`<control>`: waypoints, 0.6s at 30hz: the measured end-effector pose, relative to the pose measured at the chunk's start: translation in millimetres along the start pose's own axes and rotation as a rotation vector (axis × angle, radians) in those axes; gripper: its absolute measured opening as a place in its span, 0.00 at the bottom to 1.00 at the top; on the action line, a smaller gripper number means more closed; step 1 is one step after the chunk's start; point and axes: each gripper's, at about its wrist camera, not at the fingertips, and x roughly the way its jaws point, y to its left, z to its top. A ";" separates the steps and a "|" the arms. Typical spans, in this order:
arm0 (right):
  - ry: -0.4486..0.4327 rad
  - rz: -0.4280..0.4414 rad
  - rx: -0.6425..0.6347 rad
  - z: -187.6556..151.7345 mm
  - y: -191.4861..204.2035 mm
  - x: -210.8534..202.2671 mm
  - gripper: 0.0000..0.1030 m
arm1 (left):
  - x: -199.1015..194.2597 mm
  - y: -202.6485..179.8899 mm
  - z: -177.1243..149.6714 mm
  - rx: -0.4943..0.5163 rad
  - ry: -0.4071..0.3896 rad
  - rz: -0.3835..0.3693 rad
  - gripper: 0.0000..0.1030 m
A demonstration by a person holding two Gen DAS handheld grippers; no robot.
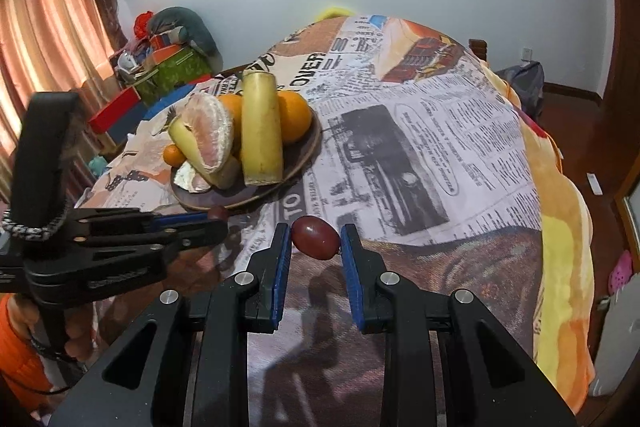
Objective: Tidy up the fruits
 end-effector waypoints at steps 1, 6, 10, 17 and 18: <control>0.000 0.002 -0.006 1.4 3.2 1.3 0.23 | -3.5 2.5 0.3 0.000 -0.008 0.005 0.17; 0.004 0.020 -0.034 8.7 20.7 10.7 0.23 | -20.5 28.2 0.5 -0.013 -0.036 0.040 0.18; 0.011 0.040 -0.066 16.1 37.8 24.1 0.23 | -22.5 47.7 1.5 -0.031 -0.039 0.055 0.18; 0.045 0.068 -0.109 25.9 58.4 52.0 0.23 | -11.9 63.5 6.7 -0.026 -0.033 0.059 0.18; 0.049 0.070 -0.115 26.8 61.0 55.0 0.23 | -10.2 64.1 6.9 -0.024 -0.031 0.056 0.18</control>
